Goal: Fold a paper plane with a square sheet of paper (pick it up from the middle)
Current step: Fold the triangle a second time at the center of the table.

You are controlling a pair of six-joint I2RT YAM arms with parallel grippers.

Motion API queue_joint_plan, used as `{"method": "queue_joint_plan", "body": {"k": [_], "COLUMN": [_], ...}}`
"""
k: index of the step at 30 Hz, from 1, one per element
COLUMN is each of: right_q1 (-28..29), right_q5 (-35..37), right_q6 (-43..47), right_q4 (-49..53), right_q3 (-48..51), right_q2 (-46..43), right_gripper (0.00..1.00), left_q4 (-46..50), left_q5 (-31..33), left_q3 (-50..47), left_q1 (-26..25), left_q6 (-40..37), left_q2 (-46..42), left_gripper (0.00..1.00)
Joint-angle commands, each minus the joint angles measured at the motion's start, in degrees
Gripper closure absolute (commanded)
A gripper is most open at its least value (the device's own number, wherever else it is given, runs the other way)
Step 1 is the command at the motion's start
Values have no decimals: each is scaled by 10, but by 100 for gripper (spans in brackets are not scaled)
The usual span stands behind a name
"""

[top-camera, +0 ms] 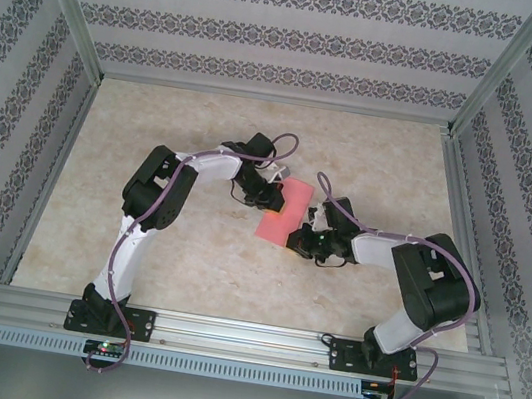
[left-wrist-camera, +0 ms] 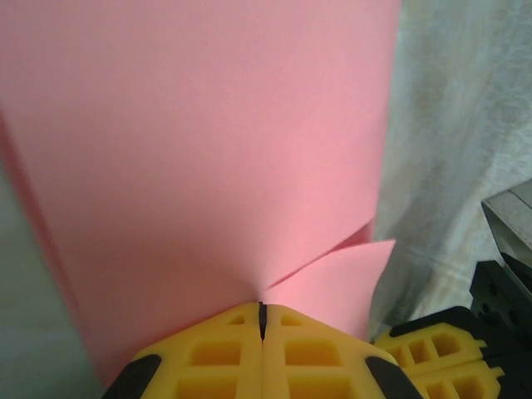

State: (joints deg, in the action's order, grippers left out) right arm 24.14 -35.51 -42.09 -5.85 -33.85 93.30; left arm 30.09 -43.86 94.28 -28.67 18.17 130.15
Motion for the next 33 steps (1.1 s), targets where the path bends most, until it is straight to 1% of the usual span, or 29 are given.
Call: {"method": "queue_joint_plan", "body": {"k": [1,6,9,13,17,19,21,24,28,33], "right_q1": [3,1,1,0,-1,-1,-1,-1,-1,-4], "right_q5": [14,10,7,5,4,5,6,7,10,13], "right_q6": [4,2,2,3,4,4,3,1,2,4], "right_q4": [47,37,33,36,39,40,38,36,41,43], "right_q3": [19,22,19,13,11,10,10,7,5,6], "right_q2": [27,33,34,27,23,22,22,24,20,22], "right_gripper": [94,94,94,94,94,94,94,94,94,94], "left_q4": [40,52,48,7,-14,-40,-70,-98,-112,-111], "left_q5": [39,38,22,3,10,15,15,22,25,39], "left_q3": [46,76,68,-8,-68,-96,-117,-122,-127,-135], "left_q1": [15,22,21,8,-21,-33,-43,-58,-77,-82], "left_q6": [-12,-10,2,37,59,76,100,120,137,137], "left_q2": [4,-11,-35,-92,-125,-137,-140,-128,-106,-86], "left_gripper": [93,92,92,92,91,92,92,93,93,94]}}
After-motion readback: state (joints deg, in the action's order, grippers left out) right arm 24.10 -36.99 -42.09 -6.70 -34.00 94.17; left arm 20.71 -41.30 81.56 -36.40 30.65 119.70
